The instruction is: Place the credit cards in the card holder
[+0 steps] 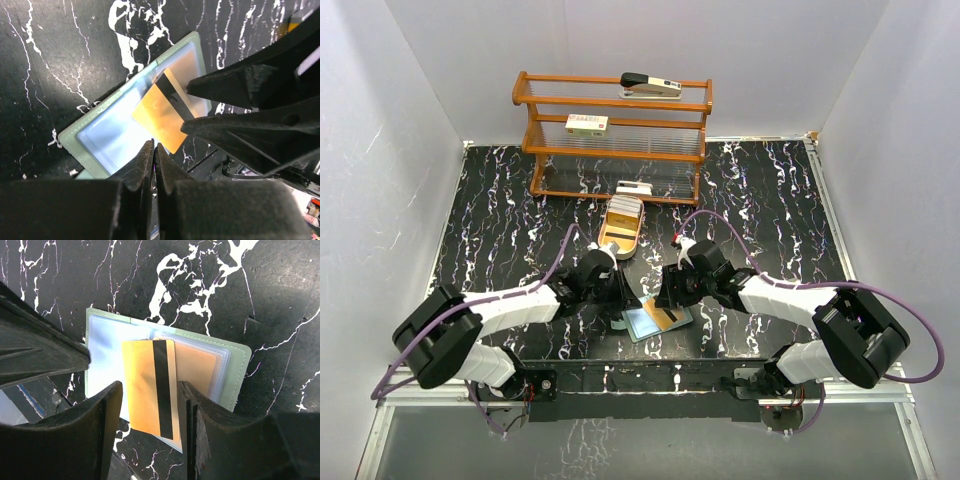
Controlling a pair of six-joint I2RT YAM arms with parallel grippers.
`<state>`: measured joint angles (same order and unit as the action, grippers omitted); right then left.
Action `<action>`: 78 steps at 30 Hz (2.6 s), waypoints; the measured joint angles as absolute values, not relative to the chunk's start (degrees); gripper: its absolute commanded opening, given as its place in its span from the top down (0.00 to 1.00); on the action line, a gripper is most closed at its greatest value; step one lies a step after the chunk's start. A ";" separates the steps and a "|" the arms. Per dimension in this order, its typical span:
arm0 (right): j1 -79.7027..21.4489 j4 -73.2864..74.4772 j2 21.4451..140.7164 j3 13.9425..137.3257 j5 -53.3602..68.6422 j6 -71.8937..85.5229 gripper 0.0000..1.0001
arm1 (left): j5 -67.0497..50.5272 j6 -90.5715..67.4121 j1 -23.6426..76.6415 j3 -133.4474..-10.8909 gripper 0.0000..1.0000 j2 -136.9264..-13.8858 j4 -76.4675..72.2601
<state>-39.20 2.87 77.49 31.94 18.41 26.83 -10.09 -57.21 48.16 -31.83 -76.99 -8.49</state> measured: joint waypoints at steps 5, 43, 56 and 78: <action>-39.20 0.95 77.34 30.81 19.05 28.60 0.53 | -10.61 -56.58 48.18 -32.18 1.00 -82.85 -11.16; -35.97 5.72 71.81 27.73 19.11 37.17 0.55 | -12.08 -56.90 48.21 -31.81 1.00 -87.88 -17.15; -38.52 4.47 73.03 28.27 19.03 38.52 0.65 | -12.99 -57.74 48.23 -31.79 1.00 -89.30 -19.33; -38.52 -5.02 74.59 24.14 18.55 40.45 0.94 | -5.37 -55.40 48.23 -31.77 0.81 -74.96 -1.52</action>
